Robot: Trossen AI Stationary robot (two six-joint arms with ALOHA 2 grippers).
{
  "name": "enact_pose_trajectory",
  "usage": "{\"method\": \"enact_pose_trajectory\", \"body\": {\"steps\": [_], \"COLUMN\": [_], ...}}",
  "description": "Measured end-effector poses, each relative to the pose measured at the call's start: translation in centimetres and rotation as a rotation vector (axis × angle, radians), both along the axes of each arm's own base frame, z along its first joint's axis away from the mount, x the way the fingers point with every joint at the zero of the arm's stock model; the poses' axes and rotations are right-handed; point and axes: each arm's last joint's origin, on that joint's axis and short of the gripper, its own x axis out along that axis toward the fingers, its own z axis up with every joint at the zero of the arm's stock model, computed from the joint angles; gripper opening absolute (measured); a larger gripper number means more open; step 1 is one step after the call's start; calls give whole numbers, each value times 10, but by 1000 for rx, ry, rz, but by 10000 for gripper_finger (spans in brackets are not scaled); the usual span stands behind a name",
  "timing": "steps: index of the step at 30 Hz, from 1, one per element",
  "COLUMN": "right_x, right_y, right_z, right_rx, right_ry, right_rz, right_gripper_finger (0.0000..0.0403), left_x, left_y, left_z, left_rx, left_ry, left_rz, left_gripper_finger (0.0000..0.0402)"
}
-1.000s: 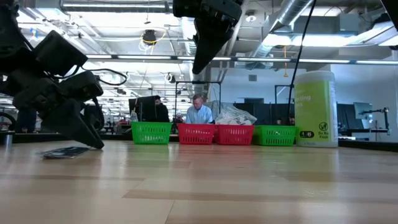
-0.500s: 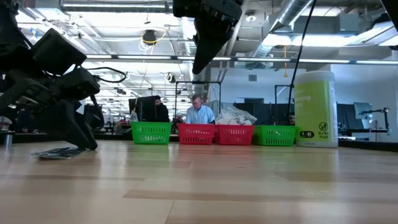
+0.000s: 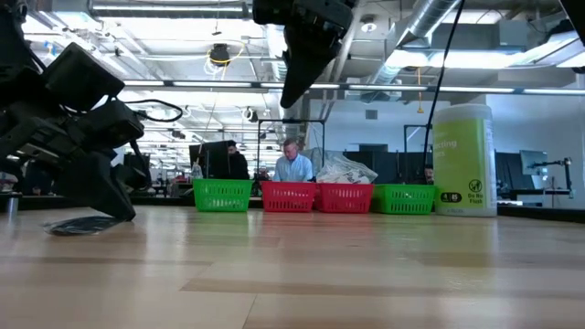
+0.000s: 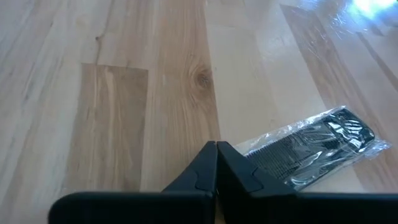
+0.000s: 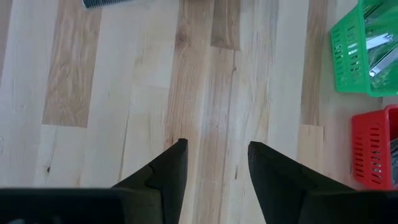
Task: Pick & Place Travel size toiletries
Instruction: Put the black comb into the left red bin
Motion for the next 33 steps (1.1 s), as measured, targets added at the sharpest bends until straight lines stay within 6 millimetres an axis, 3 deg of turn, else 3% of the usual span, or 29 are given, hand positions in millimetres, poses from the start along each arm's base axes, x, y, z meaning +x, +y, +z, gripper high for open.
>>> {"method": "enact_pose_trajectory", "body": {"steps": [10, 33], "right_x": [2, 2], "right_y": [0, 3], "right_z": [1, 1], "right_rx": [-2, 1], "right_ry": [-20, -20], "right_rz": [9, 6], "right_gripper_finger": [159, 159], "left_x": [4, 43], "left_y": [0, 6], "left_z": [14, 72], "left_rx": [9, 210], "left_ry": [-98, -383], "left_rz": [5, 108], "left_gripper_finger": [0, 0]}}
